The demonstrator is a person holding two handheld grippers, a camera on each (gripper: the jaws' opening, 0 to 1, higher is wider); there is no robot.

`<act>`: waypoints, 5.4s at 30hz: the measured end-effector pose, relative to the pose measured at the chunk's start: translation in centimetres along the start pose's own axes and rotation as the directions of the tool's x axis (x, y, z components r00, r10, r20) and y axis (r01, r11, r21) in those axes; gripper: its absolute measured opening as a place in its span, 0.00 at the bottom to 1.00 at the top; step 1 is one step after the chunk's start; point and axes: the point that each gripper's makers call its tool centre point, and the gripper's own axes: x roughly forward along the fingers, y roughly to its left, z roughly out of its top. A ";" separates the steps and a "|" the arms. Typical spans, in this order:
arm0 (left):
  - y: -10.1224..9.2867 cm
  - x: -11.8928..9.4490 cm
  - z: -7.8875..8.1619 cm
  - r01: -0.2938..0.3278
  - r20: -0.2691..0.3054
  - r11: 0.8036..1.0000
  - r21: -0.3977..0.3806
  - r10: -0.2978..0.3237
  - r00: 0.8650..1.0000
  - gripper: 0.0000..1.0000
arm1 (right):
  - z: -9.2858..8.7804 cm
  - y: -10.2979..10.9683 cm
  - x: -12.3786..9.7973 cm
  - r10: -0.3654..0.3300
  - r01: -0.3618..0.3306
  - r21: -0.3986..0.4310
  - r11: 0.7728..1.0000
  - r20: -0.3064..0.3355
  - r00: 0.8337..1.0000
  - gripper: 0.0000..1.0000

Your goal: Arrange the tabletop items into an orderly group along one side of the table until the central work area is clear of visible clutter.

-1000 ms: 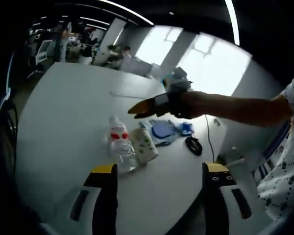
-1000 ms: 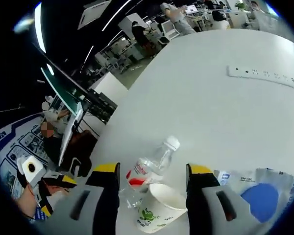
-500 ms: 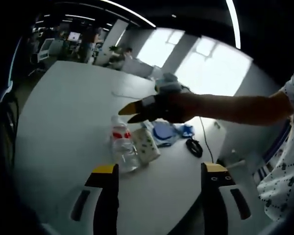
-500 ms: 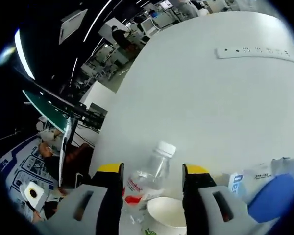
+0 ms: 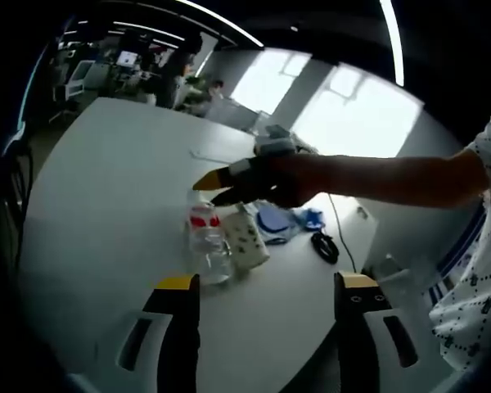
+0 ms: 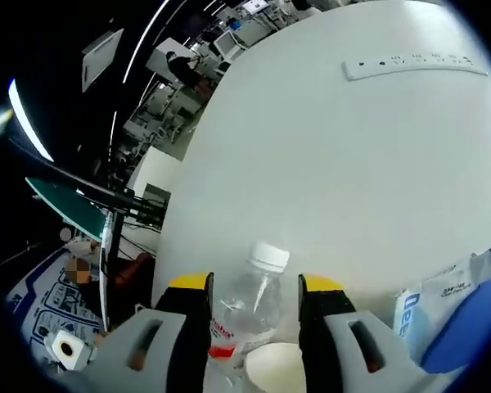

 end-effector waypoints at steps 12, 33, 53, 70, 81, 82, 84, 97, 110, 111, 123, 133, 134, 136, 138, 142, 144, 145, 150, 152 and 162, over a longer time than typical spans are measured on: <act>0.6 -0.2 -0.1 0.004 0.003 1.000 -0.014 -0.004 1.000 0.62 | 0.0 0.3 1.7 0.027 -0.028 0.053 0.998 0.004 1.000 0.34; 1.3 0.1 -0.9 -0.003 -0.012 0.999 -0.033 0.003 1.000 0.61 | -0.1 0.5 2.9 0.101 -0.105 0.139 0.985 0.038 0.994 0.25; 1.6 0.4 -1.0 -0.005 -0.010 0.999 -0.042 0.005 1.000 0.60 | 0.0 0.4 2.8 0.106 -0.113 0.153 0.982 0.054 0.993 0.22; 2.0 1.8 -0.3 0.006 -0.008 0.999 -0.042 -0.006 1.000 0.58 | 0.2 0.4 2.5 0.115 -0.128 0.161 0.979 0.088 0.989 0.21; 3.0 3.8 1.1 0.007 -0.007 1.000 -0.023 -0.007 1.000 0.56 | 0.3 0.6 2.4 0.128 -0.141 0.133 0.981 0.098 0.987 0.20; 3.1 4.0 1.2 0.007 -0.007 1.000 -0.024 -0.007 1.000 0.56 | 0.3 0.6 2.3 0.128 -0.140 0.132 0.981 0.099 0.987 0.20; 3.2 4.3 1.4 0.012 -0.004 1.000 -0.023 -0.012 1.000 0.56 | 0.3 0.7 2.3 0.131 -0.143 0.125 0.982 0.099 0.986 0.20; 5.4 6.4 2.4 0.013 0.007 0.999 -0.031 -0.013 1.000 0.54 | 0.3 1.6 2.0 0.148 -0.157 0.073 0.985 0.111 0.983 0.20; 7.4 8.9 2.8 0.005 -0.006 0.999 -0.032 -0.005 1.000 0.50 | 0.4 2.7 1.6 0.182 -0.186 0.024 0.982 0.125 0.975 0.19; 7.5 8.9 2.8 0.002 -0.005 1.000 -0.030 -0.002 1.000 0.50 | 0.4 2.9 1.6 0.186 -0.190 0.020 0.982 0.126 0.974 0.19; 8.8 10.6 3.5 0.020 -0.004 1.000 -0.019 -0.020 1.000 0.50 | 0.6 4.6 0.7 0.239 -0.232 -0.067 0.970 0.131 0.962 0.18; 8.1 10.7 3.9 0.088 -0.009 0.996 0.001 -0.088 0.996 0.55 | 0.5 6.2 -0.1 0.282 -0.260 -0.159 0.952 0.137 0.950 0.18; 8.0 10.8 3.9 0.094 -0.012 0.996 0.007 -0.093 0.996 0.56 | 0.5 6.5 -0.2 0.293 -0.268 -0.177 0.947 0.136 0.946 0.18; 7.9 10.9 3.7 0.108 -0.019 0.994 0.005 -0.108 0.994 0.57 | 0.4 6.9 -0.4 0.299 -0.271 -0.196 0.942 0.133 0.945 0.18; 7.8 11.0 3.6 0.117 -0.028 0.993 0.012 -0.116 0.993 0.57 | 0.3 7.1 -0.5 0.302 -0.271 -0.208 0.940 0.133 0.944 0.18; 7.6 11.3 3.4 0.140 -0.040 0.990 0.015 -0.139 0.990 0.58 | 0.2 7.5 -0.8 0.312 -0.274 -0.242 0.931 0.134 0.941 0.18; 7.4 11.5 3.3 0.158 -0.044 0.987 0.012 -0.157 0.987 0.58 | -0.1 8.0 -1.0 0.322 -0.279 -0.268 0.922 0.132 0.937 0.18; 7.4 11.5 3.2 0.161 -0.051 0.987 0.014 -0.160 0.986 0.58 | -0.1 8.1 -1.0 0.324 -0.280 -0.271 0.921 0.132 0.937 0.18; 7.4 11.6 2.9 0.173 -0.062 0.985 0.026 -0.171 0.983 0.54 | -0.4 8.8 -1.3 0.336 -0.283 -0.319 0.905 0.126 0.933 0.18; 7.2 11.7 2.8 0.180 -0.069 0.983 0.025 -0.178 0.982 0.53 | -0.4 8.9 -1.4 0.338 -0.283 -0.323 0.903 0.129 0.932 0.18; 6.7 11.7 2.4 0.188 -0.082 0.981 0.041 -0.184 0.980 0.46 | -0.6 9.6 -2.1 0.347 -0.282 -0.357 0.890 0.131 0.929 0.17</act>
